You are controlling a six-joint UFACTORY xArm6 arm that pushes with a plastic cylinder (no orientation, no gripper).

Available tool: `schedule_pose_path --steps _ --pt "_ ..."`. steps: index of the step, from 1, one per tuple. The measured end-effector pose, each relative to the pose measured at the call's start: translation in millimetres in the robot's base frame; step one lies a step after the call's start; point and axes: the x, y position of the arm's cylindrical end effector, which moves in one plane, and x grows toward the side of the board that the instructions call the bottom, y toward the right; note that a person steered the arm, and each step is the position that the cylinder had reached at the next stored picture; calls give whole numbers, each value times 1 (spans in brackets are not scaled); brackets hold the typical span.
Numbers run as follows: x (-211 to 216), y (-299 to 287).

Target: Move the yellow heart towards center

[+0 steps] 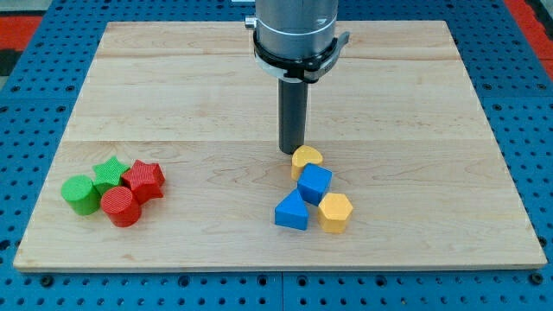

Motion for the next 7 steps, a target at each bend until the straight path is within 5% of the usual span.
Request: schedule_pose_path --steps 3,5,7 --pt "-30 34" --pt "31 81" --pt "42 97"
